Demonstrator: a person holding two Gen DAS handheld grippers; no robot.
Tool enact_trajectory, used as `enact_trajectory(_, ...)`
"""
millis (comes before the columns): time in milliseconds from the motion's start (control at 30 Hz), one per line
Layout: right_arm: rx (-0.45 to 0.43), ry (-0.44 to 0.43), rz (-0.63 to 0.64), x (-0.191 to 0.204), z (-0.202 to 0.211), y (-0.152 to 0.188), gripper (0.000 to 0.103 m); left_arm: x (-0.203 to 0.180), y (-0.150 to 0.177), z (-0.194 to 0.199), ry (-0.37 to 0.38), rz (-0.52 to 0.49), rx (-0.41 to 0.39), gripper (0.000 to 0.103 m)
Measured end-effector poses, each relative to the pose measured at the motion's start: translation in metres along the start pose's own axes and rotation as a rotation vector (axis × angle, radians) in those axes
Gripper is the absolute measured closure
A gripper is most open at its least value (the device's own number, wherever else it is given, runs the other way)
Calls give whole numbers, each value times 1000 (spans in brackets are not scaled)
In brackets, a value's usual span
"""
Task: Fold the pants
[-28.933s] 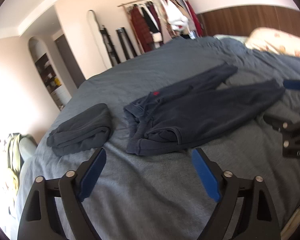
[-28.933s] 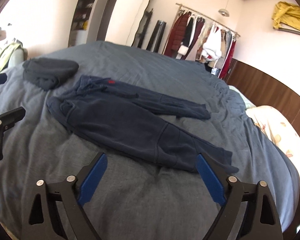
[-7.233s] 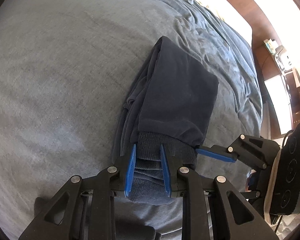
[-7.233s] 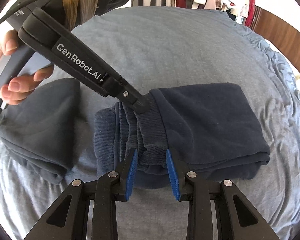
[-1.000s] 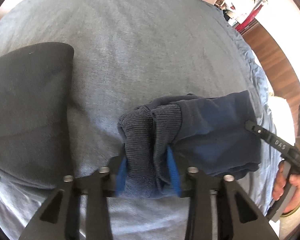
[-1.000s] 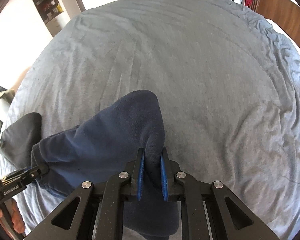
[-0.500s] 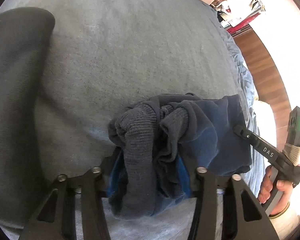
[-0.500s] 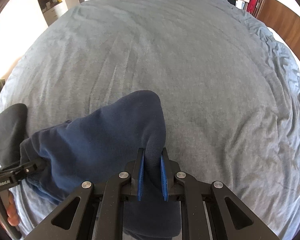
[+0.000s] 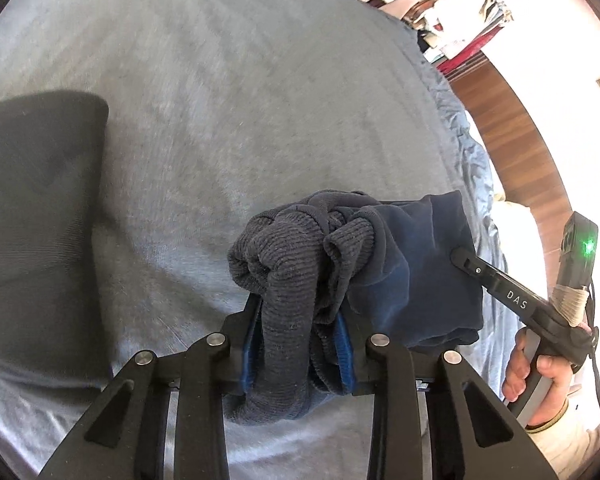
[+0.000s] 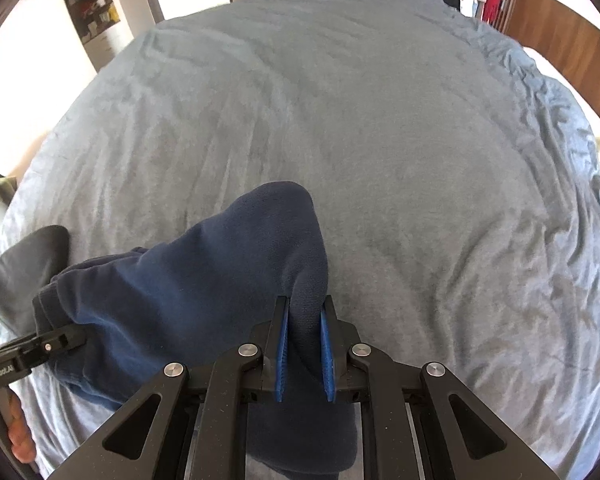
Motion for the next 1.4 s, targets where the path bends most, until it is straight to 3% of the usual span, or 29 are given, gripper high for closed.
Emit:
enact_trajectory(267,-84,-29,15,19,54,-12,88,-14,-3,59,-25,-22,-91,71)
enact_trajectory(700,-133,-155,71,127,86,-13,88,51,4,173,-151,-24,-172,71)
enact_trajectory(967,-115,-227,74,207,74,-2,88,114,-12,217,-231,-46,-151,71)
enact_trajectory(1400,-36,-269,17,279,18,1,88,185,-43,222,-281,-100,-53,71)
Point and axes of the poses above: each gripper's, at about its wrist camera, not at the fingertips, and z roughly against the way its jaws point, x to its left, y to its underside, the point moved 5 cm from there along -z, roughly the way its jaws point, and after that the axes turned 3 degrees about x, right-handed, at the moved point
